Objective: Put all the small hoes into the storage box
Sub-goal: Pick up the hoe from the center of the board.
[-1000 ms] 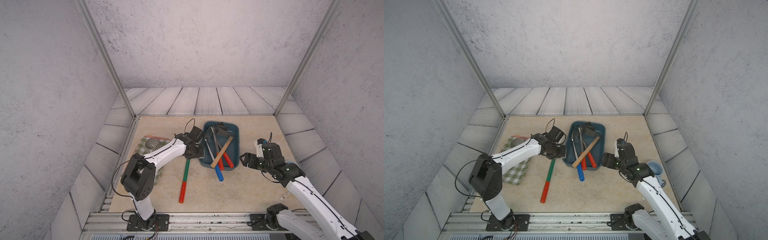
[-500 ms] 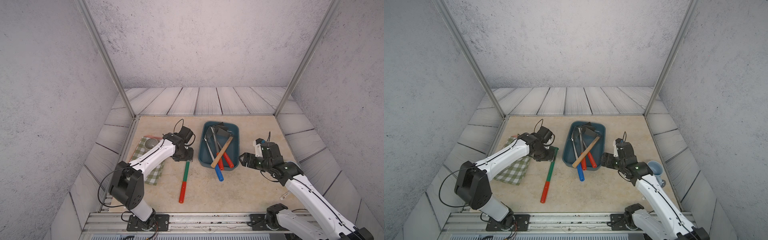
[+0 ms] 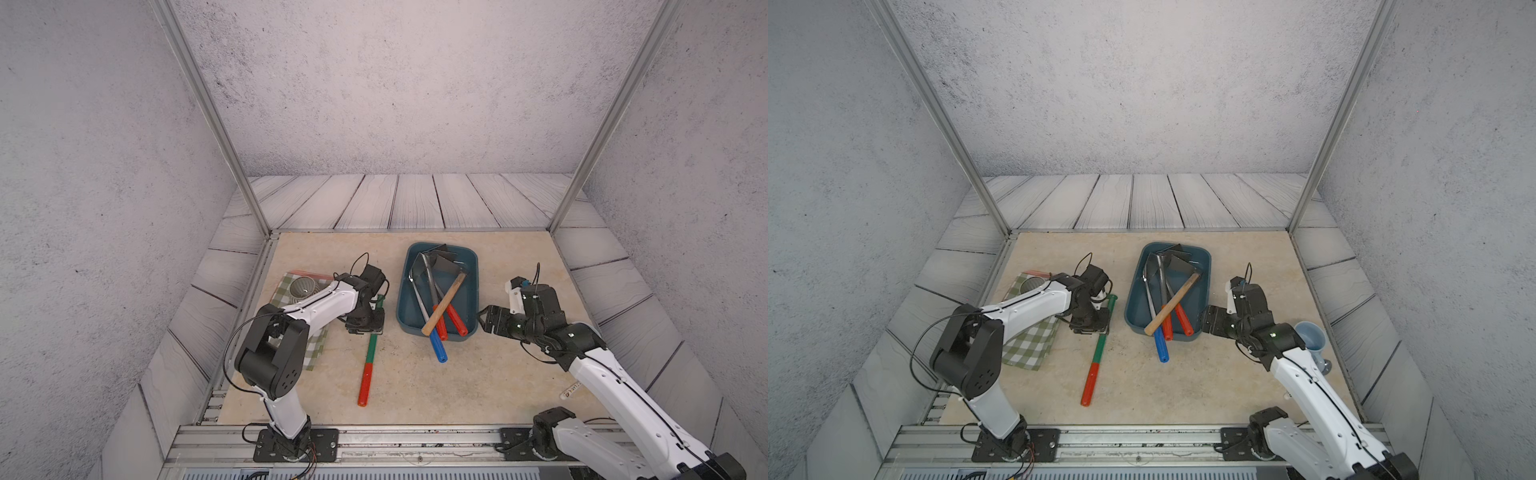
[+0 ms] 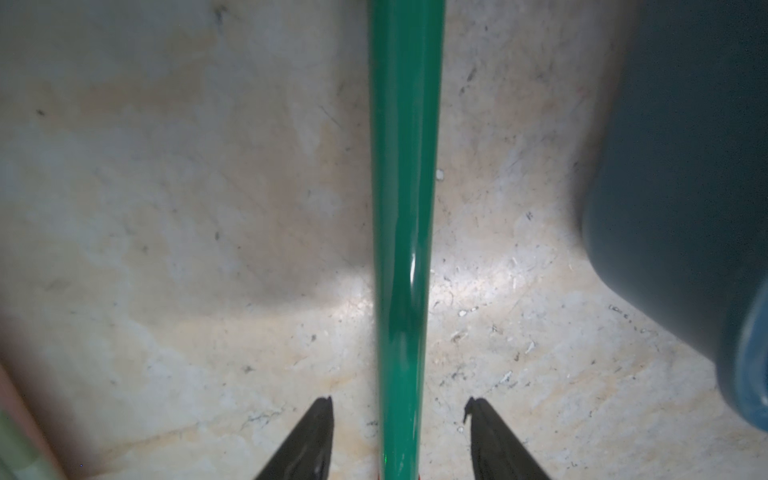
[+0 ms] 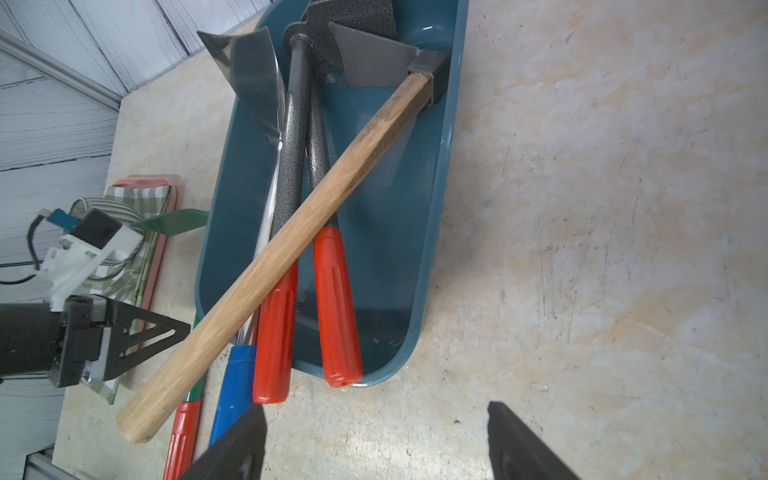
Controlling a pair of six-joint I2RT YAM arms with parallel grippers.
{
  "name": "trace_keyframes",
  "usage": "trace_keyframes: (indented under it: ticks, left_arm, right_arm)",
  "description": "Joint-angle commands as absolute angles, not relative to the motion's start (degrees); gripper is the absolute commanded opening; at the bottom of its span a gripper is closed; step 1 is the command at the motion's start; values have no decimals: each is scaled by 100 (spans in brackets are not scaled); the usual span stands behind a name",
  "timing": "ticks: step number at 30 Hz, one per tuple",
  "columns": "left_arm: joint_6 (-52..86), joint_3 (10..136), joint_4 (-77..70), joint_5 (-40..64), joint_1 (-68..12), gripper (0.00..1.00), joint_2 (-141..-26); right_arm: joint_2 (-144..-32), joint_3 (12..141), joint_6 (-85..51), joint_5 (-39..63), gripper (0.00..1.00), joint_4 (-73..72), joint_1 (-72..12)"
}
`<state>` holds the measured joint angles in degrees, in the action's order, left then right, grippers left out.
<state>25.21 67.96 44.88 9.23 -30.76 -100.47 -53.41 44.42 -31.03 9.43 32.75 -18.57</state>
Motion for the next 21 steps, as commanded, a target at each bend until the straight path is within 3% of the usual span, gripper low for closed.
trace_keyframes:
  ticks: [1,15,21]
  left_arm:
    - [2426,6760,4348,967,-3059,55,-10257]
    - [2584,6769,4173,660,-3103,49,-10662]
    - [2652,6765,4151,591,-3170,40,-10763]
  right_arm:
    - [-5317,4565,-2981,945,84,3381,-1831]
    - [-5317,4636,-2892,850,84,3501,-1834]
    - [-5317,4649,-2883,844,84,3510,-1830]
